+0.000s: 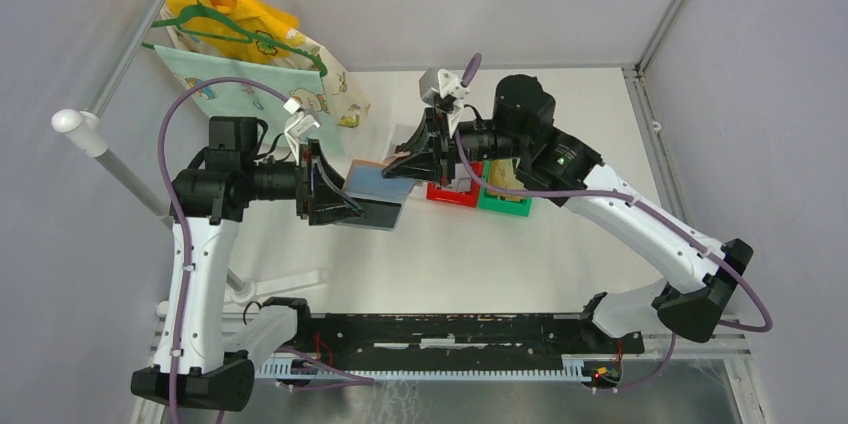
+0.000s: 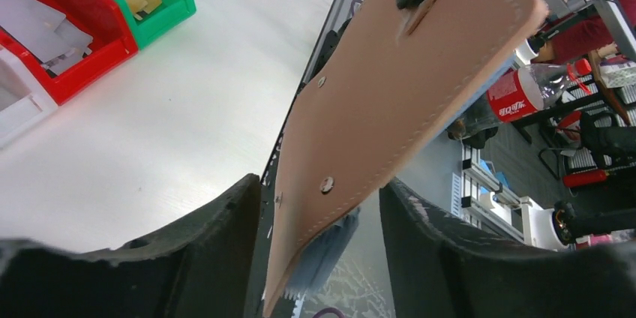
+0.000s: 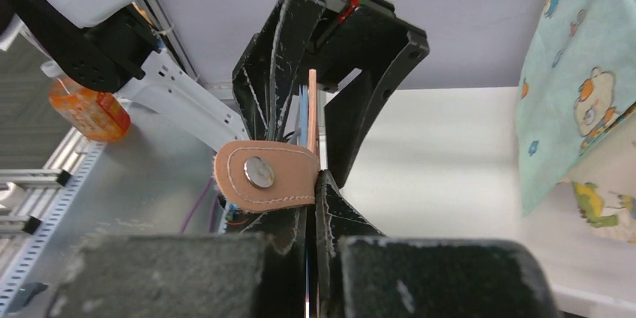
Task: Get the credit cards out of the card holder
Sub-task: Remove the credit card from the card holder.
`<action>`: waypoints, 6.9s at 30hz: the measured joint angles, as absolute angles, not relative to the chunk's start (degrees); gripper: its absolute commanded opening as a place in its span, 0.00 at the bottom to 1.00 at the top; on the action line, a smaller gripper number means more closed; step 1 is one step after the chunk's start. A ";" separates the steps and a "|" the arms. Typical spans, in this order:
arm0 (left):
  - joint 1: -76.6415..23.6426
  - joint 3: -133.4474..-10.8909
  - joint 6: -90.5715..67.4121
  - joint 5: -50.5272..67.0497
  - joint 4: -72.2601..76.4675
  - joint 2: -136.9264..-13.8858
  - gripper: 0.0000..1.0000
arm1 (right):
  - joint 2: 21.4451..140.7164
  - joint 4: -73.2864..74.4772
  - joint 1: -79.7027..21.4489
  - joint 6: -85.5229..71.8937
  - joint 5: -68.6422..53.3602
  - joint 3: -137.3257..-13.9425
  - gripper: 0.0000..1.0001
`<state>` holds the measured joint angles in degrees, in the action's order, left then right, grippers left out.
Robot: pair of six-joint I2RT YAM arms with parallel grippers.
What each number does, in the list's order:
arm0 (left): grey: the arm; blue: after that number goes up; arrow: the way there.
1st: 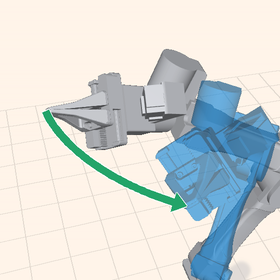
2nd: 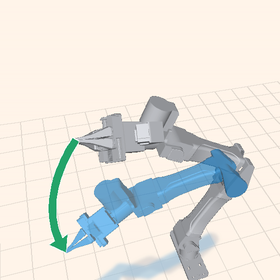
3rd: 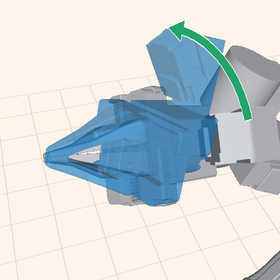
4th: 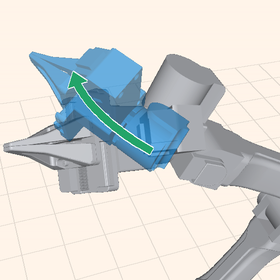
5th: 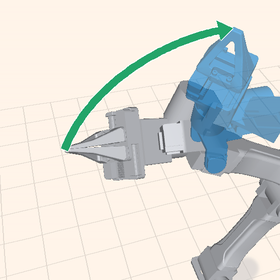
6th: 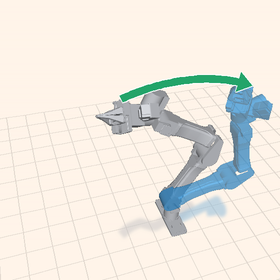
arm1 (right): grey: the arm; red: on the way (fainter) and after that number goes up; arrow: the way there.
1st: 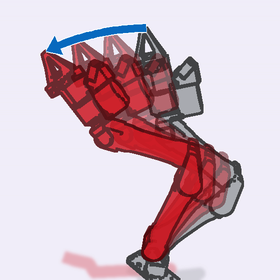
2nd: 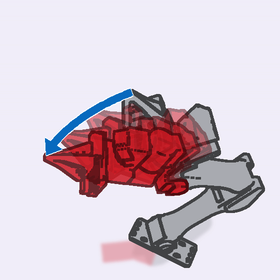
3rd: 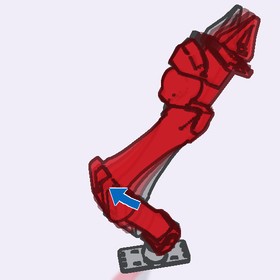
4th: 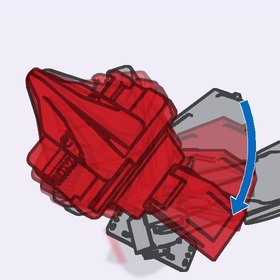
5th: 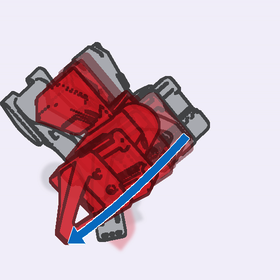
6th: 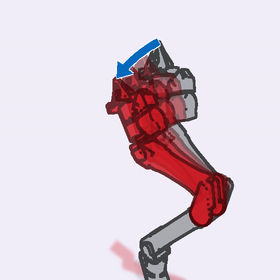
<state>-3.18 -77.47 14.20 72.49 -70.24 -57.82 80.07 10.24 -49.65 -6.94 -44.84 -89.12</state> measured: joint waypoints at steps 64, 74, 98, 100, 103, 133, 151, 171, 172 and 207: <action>-3.09 -63.61 -30.76 58.87 -24.97 -43.55 0.04 | 69.19 -62.35 -61.98 -55.42 11.31 -38.85 0.90; -3.09 -79.26 17.04 61.41 -64.97 -63.90 0.05 | 67.37 -35.99 -45.23 -42.81 -15.18 -47.42 0.98; -11.09 -79.64 37.91 56.93 -83.48 -68.86 0.02 | 82.70 -2.57 -45.91 -14.15 -50.43 -68.71 0.81; -11.11 -79.64 37.19 56.77 -82.15 -68.86 0.02 | 83.48 -2.81 -46.52 -14.50 -51.03 -68.64 0.76; -11.11 -79.59 35.24 55.99 -78.65 -68.79 0.04 | 85.47 -2.94 -47.31 -14.94 -51.18 -68.66 0.61; -11.11 -69.43 12.01 61.32 -55.57 -57.95 0.59 | 81.21 -25.06 -46.00 -33.26 -49.21 -56.84 0.00; -9.93 -69.43 3.16 72.27 -50.46 -57.87 0.21 | 78.72 -30.20 -46.09 -36.27 -50.63 -54.76 0.10; -9.69 -63.51 -10.31 55.66 -39.90 -49.45 0.02 | 66.15 -35.27 -39.83 -45.39 -38.02 -51.48 0.78; -9.69 -63.51 -10.66 54.00 -39.59 -49.54 0.02 | 66.17 -35.75 -40.29 -45.98 -37.52 -50.52 0.79; -9.47 -72.49 -8.73 61.56 -43.68 -55.83 0.56 | 83.72 -45.45 -46.15 -55.59 -46.81 -51.94 0.00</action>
<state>-9.47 -72.49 -8.73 61.56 -43.68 -55.83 83.72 -45.45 -46.15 -55.59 -46.81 -51.94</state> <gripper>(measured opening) 0.574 0.023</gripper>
